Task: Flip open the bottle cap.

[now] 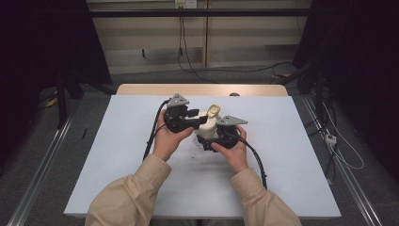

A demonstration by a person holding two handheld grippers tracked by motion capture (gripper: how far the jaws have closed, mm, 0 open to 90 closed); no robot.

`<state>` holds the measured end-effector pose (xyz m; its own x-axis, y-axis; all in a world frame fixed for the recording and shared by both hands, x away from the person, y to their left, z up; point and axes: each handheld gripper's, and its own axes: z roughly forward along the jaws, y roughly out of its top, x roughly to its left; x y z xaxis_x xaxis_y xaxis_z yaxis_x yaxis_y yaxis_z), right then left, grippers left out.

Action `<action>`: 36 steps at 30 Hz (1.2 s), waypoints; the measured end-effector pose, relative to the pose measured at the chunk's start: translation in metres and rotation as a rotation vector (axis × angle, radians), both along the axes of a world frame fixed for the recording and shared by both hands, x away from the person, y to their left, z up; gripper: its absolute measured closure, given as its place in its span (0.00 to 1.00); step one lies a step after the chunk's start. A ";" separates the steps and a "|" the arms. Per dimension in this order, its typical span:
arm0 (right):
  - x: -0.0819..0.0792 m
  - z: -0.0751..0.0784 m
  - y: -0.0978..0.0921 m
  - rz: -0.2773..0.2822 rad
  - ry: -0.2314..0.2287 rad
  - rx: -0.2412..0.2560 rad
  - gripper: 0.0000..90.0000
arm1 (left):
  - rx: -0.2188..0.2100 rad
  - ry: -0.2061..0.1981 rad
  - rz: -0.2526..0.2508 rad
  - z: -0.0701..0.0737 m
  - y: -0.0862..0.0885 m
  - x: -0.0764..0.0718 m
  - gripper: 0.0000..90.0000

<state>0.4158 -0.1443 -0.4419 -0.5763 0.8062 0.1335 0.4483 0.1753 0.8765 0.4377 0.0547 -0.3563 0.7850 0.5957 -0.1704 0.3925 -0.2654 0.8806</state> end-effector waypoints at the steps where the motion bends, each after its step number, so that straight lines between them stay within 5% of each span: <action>1: -0.001 0.000 0.000 0.004 0.002 -0.001 0.03 | 0.003 0.002 0.000 -0.001 0.002 -0.001 0.52; 12: -0.018 0.000 -0.020 -0.005 -0.008 0.016 0.04 | 0.021 0.012 0.020 -0.009 0.025 -0.015 0.24; 24: -0.036 0.007 -0.032 0.011 -0.018 0.060 0.05 | 0.029 0.020 0.019 -0.028 0.060 -0.031 0.11; 36: -0.055 0.011 -0.048 0.003 -0.036 0.074 0.06 | 0.030 0.025 0.030 -0.049 0.098 -0.044 0.08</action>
